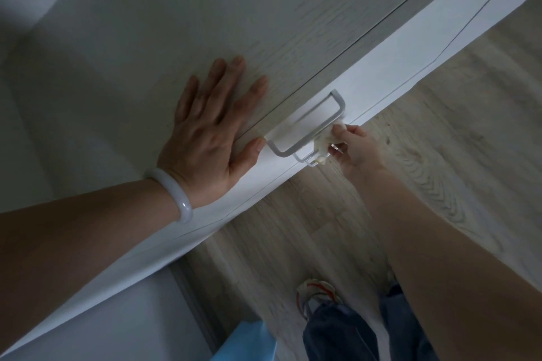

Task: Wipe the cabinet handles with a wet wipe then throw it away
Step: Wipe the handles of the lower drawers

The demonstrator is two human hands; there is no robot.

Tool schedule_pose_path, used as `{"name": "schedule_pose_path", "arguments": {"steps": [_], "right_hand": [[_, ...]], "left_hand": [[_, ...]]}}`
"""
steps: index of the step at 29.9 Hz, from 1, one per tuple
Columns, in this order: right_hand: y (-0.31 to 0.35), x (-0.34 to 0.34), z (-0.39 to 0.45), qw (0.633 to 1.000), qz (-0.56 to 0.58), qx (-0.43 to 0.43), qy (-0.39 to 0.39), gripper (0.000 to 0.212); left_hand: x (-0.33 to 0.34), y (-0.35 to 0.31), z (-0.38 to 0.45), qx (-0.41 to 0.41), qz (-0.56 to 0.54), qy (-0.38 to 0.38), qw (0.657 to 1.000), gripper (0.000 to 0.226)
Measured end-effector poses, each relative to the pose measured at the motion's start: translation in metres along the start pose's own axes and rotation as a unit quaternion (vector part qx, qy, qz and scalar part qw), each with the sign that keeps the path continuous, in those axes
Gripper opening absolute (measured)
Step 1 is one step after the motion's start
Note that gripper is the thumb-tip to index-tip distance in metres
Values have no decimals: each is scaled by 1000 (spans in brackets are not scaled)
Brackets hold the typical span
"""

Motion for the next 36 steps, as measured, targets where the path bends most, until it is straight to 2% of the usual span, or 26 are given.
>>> {"name": "schedule_pose_path", "arguments": {"steps": [5,12,16,20,24,29,34,36], "right_hand": [[-7,9,-7,996,57,7,-64,21],[-28,23,-25,975,79,8,-207,16],[-29,27,-32,965,63,33,-253,7],[-40,33,-39,967,2,64,-246,16],[-48,35,-44,975,-74,70,-196,11],[-25,20,-24,976,11,54,-210,12],[-59,46,-42,983,-57,55,-167,21],[-51,43,-41,986,-65,57,-144,25]], "left_hand": [[0,-1,0,-2,-8,-2,1000,65],[-2,-3,1,-8,-10,-4,1000,65],[-2,-3,0,-12,-3,-1,1000,65],[-2,-3,1,-11,-4,0,1000,65],[-2,-2,0,-11,-2,4,1000,66],[-1,-2,2,-11,-2,5,1000,66],[-2,-2,0,-14,-1,3,1000,66],[-2,-3,1,-14,-4,2,1000,66]]}}
Point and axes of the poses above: each hand's wrist, its own z-axis towards the middle knuckle, its own x-axis out of the palm, y = z × x, the point moved 3 cm from there along z, towards the middle knuckle, and after that the axes turned 13 degrees about -z, right-handed, at the moved point
